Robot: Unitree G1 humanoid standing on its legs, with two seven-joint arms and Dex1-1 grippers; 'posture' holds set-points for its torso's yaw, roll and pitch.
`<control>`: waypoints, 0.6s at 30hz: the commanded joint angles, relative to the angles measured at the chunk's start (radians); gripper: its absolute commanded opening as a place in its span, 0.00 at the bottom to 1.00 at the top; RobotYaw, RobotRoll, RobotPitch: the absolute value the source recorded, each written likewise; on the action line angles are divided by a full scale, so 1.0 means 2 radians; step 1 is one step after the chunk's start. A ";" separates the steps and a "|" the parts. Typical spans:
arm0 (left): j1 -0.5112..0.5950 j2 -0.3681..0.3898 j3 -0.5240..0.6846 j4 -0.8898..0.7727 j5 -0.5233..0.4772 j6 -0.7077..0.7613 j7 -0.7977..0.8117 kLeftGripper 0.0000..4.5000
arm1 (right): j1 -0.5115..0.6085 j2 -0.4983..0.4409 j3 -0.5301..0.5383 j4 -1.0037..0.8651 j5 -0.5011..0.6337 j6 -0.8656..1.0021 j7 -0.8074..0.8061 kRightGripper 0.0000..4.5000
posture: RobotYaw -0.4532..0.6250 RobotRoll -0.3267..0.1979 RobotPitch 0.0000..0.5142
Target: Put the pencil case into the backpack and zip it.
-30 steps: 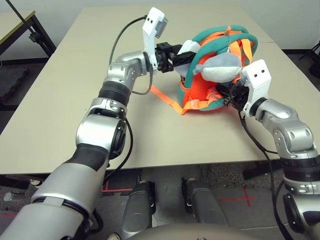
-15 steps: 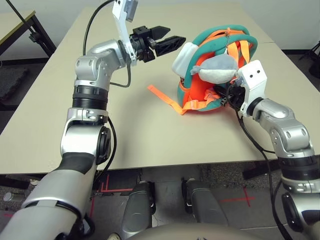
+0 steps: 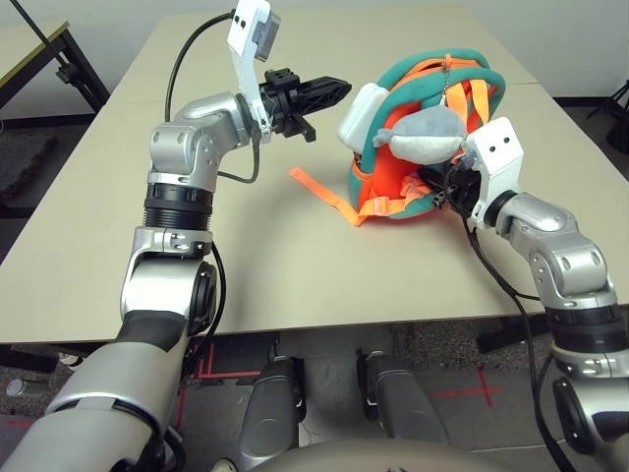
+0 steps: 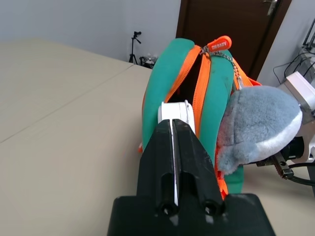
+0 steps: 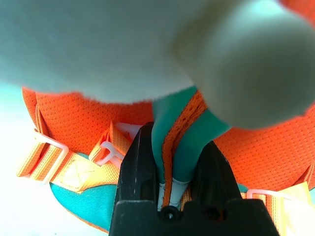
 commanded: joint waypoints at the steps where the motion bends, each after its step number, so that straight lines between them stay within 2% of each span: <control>1: 0.009 -0.007 -0.013 -0.002 0.000 0.008 0.002 0.00 | 0.010 0.004 0.012 0.014 -0.002 0.010 0.006 0.15 | 0.29 0.62 0.25; 7: 0.006 -0.033 -0.028 0.041 0.014 -0.011 0.005 0.00 | 0.010 0.007 0.013 0.013 -0.003 0.010 0.004 0.15 | 0.28 0.62 0.24; 9: -0.005 -0.051 -0.028 0.080 0.014 -0.023 0.002 0.00 | 0.009 0.008 0.014 0.013 -0.004 0.010 0.004 0.15 | 0.28 0.62 0.24; 14: -0.048 -0.088 -0.039 0.209 0.052 -0.092 0.011 0.00 | 0.008 0.010 0.014 0.011 -0.005 0.011 0.004 0.15 | 0.27 0.62 0.23; 18: -0.069 -0.105 -0.039 0.265 0.070 -0.126 0.008 0.00 | 0.008 0.010 0.013 0.009 -0.006 0.012 0.003 0.15 | 0.26 0.62 0.23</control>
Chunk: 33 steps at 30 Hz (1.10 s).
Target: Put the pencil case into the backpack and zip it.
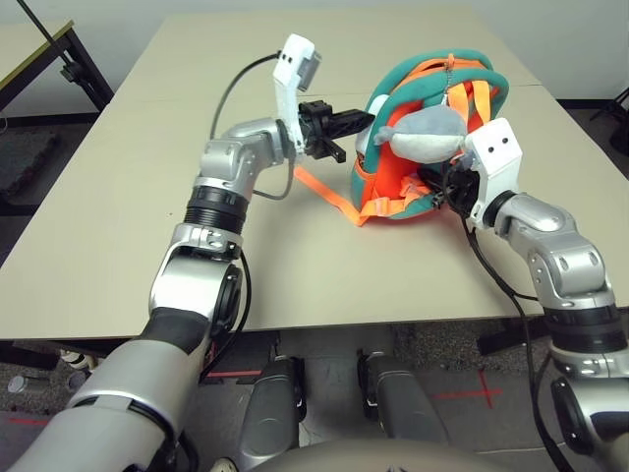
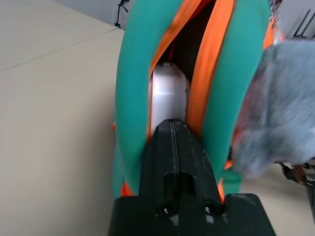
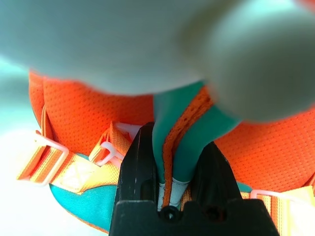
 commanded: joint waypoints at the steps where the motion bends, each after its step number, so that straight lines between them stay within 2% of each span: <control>1: -0.015 -0.015 -0.010 0.039 0.022 -0.026 0.000 0.00 | 0.010 0.005 0.013 0.008 -0.002 0.012 0.003 0.15 | 0.26 0.62 0.23; 8: -0.012 -0.001 0.009 0.007 0.015 -0.029 -0.003 0.00 | 0.014 0.009 0.015 0.003 -0.003 0.013 -0.001 0.15 | 0.26 0.62 0.24; 16: 0.007 0.046 0.067 -0.150 -0.067 0.095 -0.004 0.00 | 0.011 0.011 0.016 0.010 -0.006 0.010 0.002 0.15 | 0.28 0.62 0.25; 18: 0.008 0.060 0.079 -0.188 -0.087 0.121 -0.002 0.08 | 0.011 0.013 0.016 0.012 -0.007 0.009 0.003 0.15 | 0.28 0.62 0.25; 20: 0.008 0.067 0.088 -0.216 -0.101 0.139 0.006 0.22 | 0.011 0.013 0.017 0.013 -0.007 0.008 0.003 0.15 | 0.28 0.62 0.25; 24: 0.013 0.077 0.081 -0.264 -0.118 0.166 0.007 0.56 | 0.010 0.014 0.018 0.017 -0.008 0.005 0.004 0.15 | 0.29 0.62 0.24; 29: 0.031 0.085 0.030 -0.339 -0.123 0.204 -0.013 1.00 | 0.008 0.015 0.018 0.021 -0.010 0.002 0.005 0.15 | 0.28 0.62 0.24; 33: 0.041 0.089 -0.003 -0.369 -0.121 0.213 -0.024 1.00 | 0.010 0.015 0.017 0.021 -0.010 0.002 0.005 0.15 | 0.28 0.62 0.24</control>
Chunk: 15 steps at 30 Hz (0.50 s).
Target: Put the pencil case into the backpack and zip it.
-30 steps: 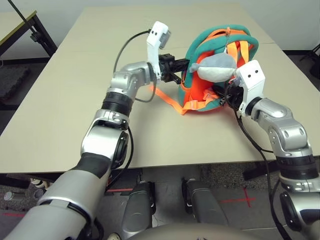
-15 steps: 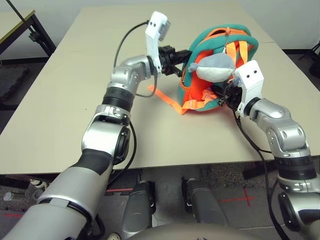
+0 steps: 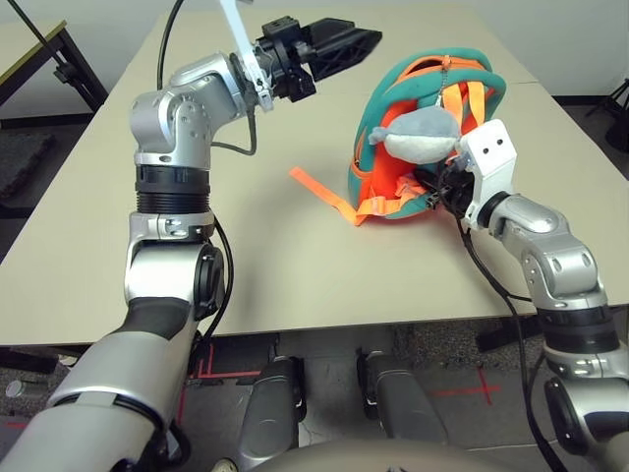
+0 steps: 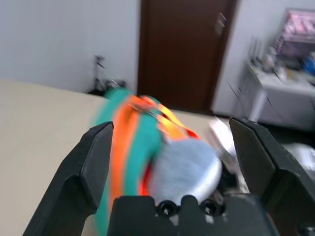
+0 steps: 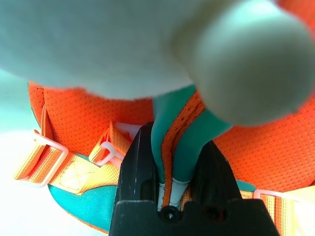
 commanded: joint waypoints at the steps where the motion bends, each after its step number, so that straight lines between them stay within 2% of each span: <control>1: 0.009 0.010 -0.032 -0.029 -0.001 0.011 -0.013 1.00 | 0.010 0.002 0.015 0.014 -0.004 0.011 0.005 0.15 | 0.28 0.62 0.24; 5: 0.018 0.016 -0.069 -0.036 0.015 0.004 -0.018 1.00 | 0.012 0.002 0.014 0.014 -0.004 0.011 0.004 0.15 | 0.28 0.62 0.24; 15: 0.021 -0.016 -0.125 0.021 0.068 -0.043 -0.006 1.00 | 0.010 0.006 0.016 0.014 -0.005 0.012 0.003 0.15 | 0.28 0.62 0.25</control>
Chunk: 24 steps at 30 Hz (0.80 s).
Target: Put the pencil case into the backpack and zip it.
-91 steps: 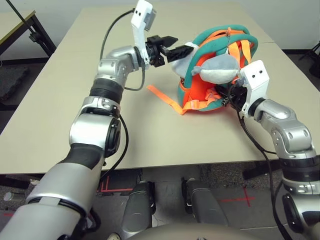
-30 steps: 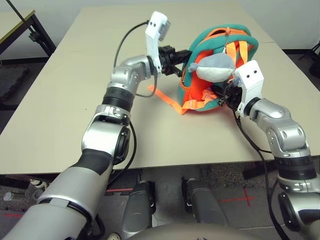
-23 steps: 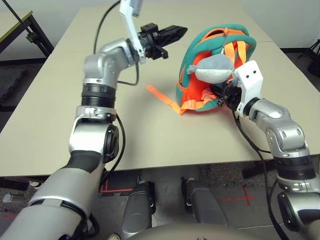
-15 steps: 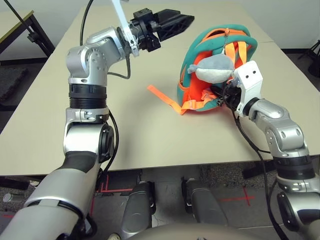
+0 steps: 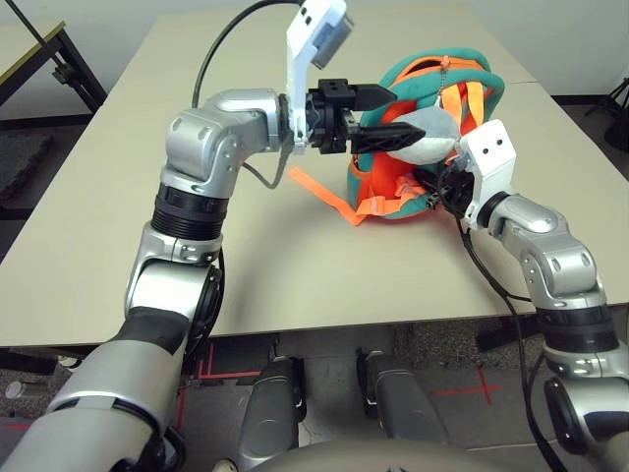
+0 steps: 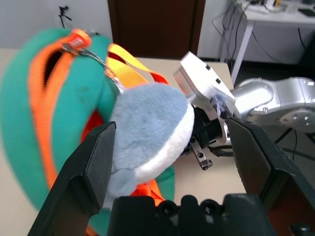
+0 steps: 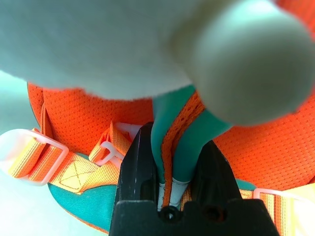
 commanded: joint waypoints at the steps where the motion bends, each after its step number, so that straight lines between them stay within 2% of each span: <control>1: 0.000 -0.010 -0.021 0.037 0.029 -0.024 0.005 1.00 | 0.009 0.006 0.017 0.013 -0.003 0.012 0.003 0.15 | 0.28 0.62 0.25; 7: -0.016 -0.020 -0.040 0.099 0.078 -0.065 0.013 1.00 | 0.010 0.009 0.017 0.011 -0.004 0.013 0.002 0.15 | 0.27 0.62 0.25; 11: -0.017 -0.027 -0.042 0.115 0.090 -0.078 0.008 1.00 | 0.012 0.009 0.015 0.011 -0.005 0.012 0.003 0.15 | 0.26 0.62 0.24; 14: -0.018 -0.031 -0.041 0.125 0.099 -0.087 0.010 0.86 | 0.012 0.009 0.015 0.012 -0.005 0.011 0.002 0.15 | 0.26 0.62 0.24; 21: -0.017 -0.035 -0.037 0.126 0.105 -0.089 0.008 0.27 | 0.011 0.009 0.015 0.014 -0.006 0.009 0.003 0.15 | 0.27 0.62 0.22; 24: -0.017 -0.034 -0.035 0.123 0.106 -0.089 0.010 0.08 | 0.009 0.009 0.016 0.016 -0.006 0.008 0.004 0.15 | 0.27 0.62 0.22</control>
